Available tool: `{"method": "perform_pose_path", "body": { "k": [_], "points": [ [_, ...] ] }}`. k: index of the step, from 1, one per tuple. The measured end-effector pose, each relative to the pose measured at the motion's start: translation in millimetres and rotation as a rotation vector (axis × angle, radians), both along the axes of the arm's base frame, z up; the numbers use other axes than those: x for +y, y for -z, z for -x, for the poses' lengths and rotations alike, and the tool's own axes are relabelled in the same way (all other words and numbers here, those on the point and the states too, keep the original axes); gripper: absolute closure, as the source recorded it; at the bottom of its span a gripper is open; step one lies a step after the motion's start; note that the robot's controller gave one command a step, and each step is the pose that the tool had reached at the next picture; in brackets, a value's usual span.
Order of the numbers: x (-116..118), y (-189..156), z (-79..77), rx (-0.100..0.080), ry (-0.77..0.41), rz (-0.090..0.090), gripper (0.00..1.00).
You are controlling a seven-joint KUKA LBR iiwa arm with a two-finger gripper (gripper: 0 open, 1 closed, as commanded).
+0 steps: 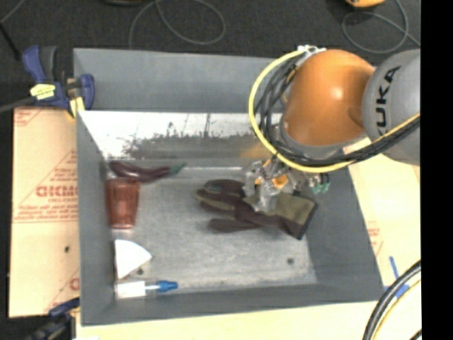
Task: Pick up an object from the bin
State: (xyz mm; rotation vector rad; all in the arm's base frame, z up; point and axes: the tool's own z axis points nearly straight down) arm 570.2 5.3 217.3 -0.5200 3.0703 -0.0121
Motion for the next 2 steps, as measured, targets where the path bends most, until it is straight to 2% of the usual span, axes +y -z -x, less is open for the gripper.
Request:
{"method": "perform_pose_path", "body": {
  "k": [1,2],
  "points": [
    [1.8,31.9,7.8,0.005,-0.067,0.003,1.0],
    [10.0,31.0,12.0,0.001,-0.024,0.0,1.0]
  ]
}}
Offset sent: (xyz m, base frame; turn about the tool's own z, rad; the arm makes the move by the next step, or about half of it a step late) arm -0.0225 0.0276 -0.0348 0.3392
